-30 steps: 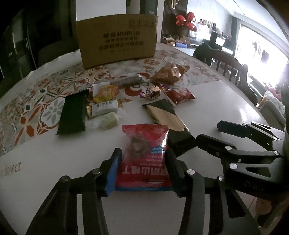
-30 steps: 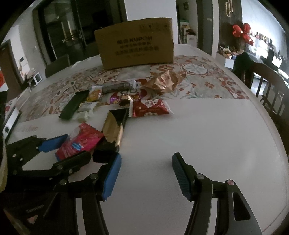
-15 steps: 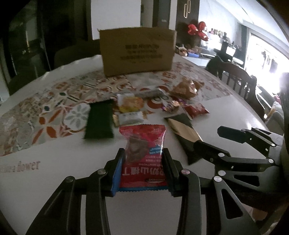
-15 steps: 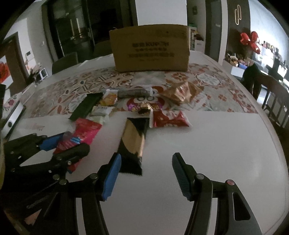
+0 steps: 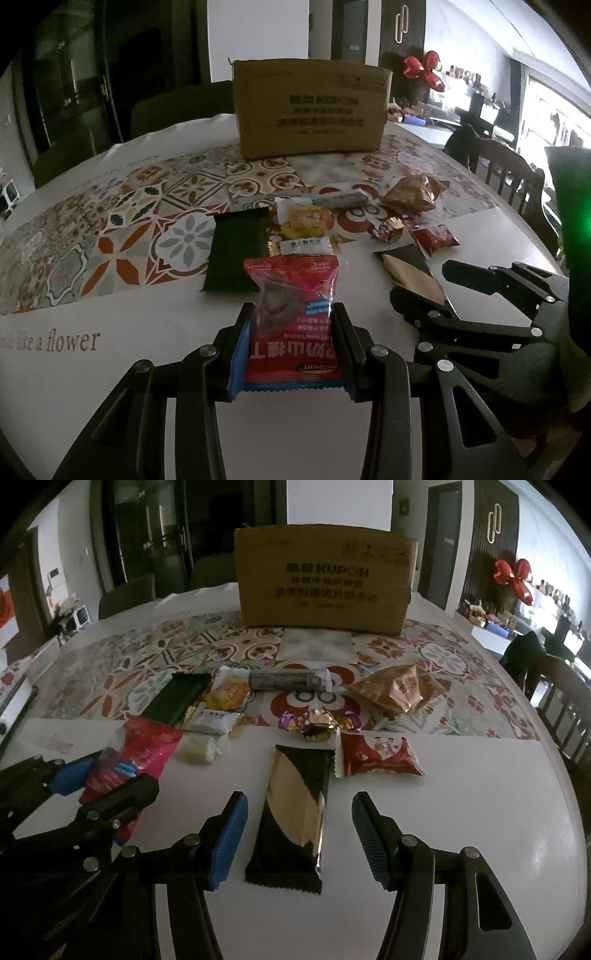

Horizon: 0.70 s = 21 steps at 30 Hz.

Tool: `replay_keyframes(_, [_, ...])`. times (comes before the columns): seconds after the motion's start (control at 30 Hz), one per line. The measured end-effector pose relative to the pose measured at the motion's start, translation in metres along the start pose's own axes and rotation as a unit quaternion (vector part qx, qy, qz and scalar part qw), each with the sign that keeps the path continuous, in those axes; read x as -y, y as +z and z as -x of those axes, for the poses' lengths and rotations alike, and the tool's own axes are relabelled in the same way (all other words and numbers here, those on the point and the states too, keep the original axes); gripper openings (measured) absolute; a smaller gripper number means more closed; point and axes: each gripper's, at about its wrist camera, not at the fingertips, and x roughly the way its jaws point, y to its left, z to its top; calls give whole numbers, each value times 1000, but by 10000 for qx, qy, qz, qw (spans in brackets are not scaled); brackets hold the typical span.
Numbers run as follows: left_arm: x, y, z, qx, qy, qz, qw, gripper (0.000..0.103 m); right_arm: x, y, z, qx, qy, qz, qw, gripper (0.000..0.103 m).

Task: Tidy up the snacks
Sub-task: 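Close the right tool on the black-and-gold snack bar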

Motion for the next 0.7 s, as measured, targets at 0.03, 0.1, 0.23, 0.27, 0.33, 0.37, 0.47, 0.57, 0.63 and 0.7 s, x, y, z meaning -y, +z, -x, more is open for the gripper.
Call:
replay_keyframes(0.03, [0, 1, -1, 2, -13, 19, 10000, 40, 0, 0, -1, -9, -14, -9, 10000, 59])
replay_keyframes(0.1, [-2, 2, -2, -3, -29, 64, 10000, 40, -1, 1, -2, -4, -51, -5, 10000, 59])
replay_keyframes(0.23, [-2, 3, -4, -2, -33, 102, 9999, 40, -4, 0, -6, -42, -107, 106, 9999, 48])
replay_keyframes(0.27, [-1, 3, -4, -2, -35, 100, 9999, 40, -4, 0, -5, -23, -94, 105, 9999, 47])
replay_keyframes(0.33, [-1, 3, -4, -4, -35, 114, 9999, 40, -4, -1, -5, -16, -61, 120, 9999, 44])
replay_keyframes(0.37, [-1, 3, -4, -10, -48, 125, 9999, 40, -5, -1, -5, -12, -22, 129, 9999, 37])
replay_keyframes(0.47, [0, 3, -3, -3, -43, 130, 9999, 40, -5, -2, -4, -1, 3, 140, 9999, 35])
replay_keyframes(0.57, [0, 4, 1, 25, -24, 157, 9999, 40, -4, -3, -1, -1, 66, 102, 9999, 34])
replay_keyframes(0.63, [0, 4, 5, 58, -9, 174, 9998, 40, -4, -3, 2, 33, 95, 85, 9999, 34])
replay_keyframes(0.7, [1, 5, 10, 108, 16, 182, 9998, 40, -4, -2, 8, 95, 122, 75, 9999, 34])
